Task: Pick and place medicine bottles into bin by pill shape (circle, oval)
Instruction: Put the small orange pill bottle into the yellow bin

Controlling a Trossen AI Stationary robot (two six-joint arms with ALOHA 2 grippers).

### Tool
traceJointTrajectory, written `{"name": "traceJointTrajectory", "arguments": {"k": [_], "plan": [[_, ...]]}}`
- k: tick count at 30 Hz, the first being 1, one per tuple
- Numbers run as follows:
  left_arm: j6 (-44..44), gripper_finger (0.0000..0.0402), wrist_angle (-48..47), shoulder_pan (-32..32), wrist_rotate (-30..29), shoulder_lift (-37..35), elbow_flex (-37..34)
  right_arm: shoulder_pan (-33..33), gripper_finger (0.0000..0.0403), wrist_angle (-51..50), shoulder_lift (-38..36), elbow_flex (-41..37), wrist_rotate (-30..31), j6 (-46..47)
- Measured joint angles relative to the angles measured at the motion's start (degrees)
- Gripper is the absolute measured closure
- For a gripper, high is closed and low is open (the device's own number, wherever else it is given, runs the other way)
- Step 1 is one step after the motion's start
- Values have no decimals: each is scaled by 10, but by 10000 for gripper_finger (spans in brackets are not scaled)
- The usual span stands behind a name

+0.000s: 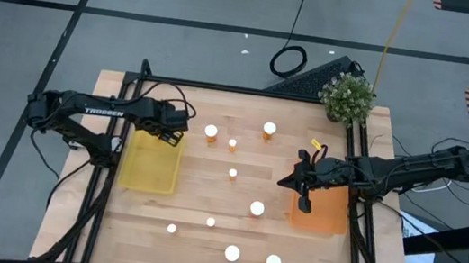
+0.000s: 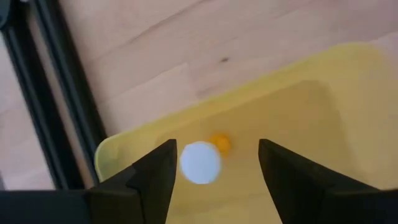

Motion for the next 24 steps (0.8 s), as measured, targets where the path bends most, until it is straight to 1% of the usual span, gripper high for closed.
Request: {"name": "traceJointTrajectory", "arguments": {"k": [6,12,16,24], "plan": [[4,174,1,-30,-2,0,28,0,403,0,0,0,3,0],[22,174,8,-66,-25,0,66,0,403,0,0,0,4,-2],[62,174,58,-97,-45,0,88,0,403,0,0,0,5,-5],[160,174,207,-145,-45,0,111,0,403,0,0,0,5,-5]]}}
